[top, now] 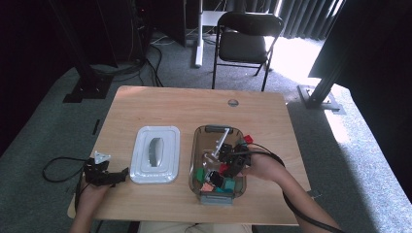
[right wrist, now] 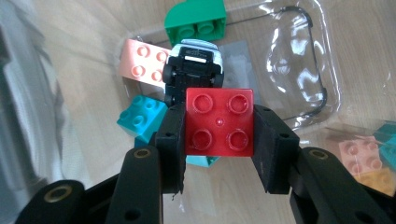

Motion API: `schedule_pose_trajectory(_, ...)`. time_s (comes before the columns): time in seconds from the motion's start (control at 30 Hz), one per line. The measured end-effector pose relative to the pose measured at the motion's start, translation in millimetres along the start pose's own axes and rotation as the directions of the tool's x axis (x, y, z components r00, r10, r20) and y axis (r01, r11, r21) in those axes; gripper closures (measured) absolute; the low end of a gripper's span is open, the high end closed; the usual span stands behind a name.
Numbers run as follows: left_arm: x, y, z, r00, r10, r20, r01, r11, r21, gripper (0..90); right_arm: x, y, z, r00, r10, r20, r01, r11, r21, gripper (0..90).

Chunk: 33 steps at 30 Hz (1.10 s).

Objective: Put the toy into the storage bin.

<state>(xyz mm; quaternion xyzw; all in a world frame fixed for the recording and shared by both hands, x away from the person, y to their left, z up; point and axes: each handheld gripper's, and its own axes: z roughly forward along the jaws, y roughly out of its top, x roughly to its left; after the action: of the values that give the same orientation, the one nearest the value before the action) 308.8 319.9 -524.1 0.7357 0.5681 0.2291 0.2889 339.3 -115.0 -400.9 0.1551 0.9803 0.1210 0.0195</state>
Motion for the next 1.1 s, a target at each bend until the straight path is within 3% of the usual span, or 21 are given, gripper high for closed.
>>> schedule_pose_trajectory(0.33, 0.0, 0.0, 0.0, 1.0, 0.0, 0.0, 0.0, 1.0, 0.0, 0.5, 2.8, 11.2, 2.6, 0.9993, -0.036, 0.006, 0.036, 0.999, 0.019, 58.6)
schedule_pose_trajectory(0.63, 0.0, 0.0, 0.0, 1.0, 0.0, 0.0, 0.0, 1.0, 0.0, 0.5, 5.0, 22.0, 21.9, 0.9962, -0.082, -0.031, 0.085, 0.992, 0.096, 58.5)
schedule_pose_trajectory(0.77, 0.1, 0.0, -0.1, 1.0, 0.0, 0.001, 0.0, 1.0, 0.0, 0.5, 7.6, 25.2, 29.6, 0.9952, -0.092, -0.033, 0.096, 0.985, 0.145, 58.5)
schedule_pose_trajectory(1.1, 0.0, 0.0, 0.0, 1.0, 0.0, 0.0, 0.0, 1.0, 0.0, 0.5, 9.8, 23.2, 32.5, 0.9938, -0.088, -0.067, 0.098, 0.982, 0.163, 58.1)
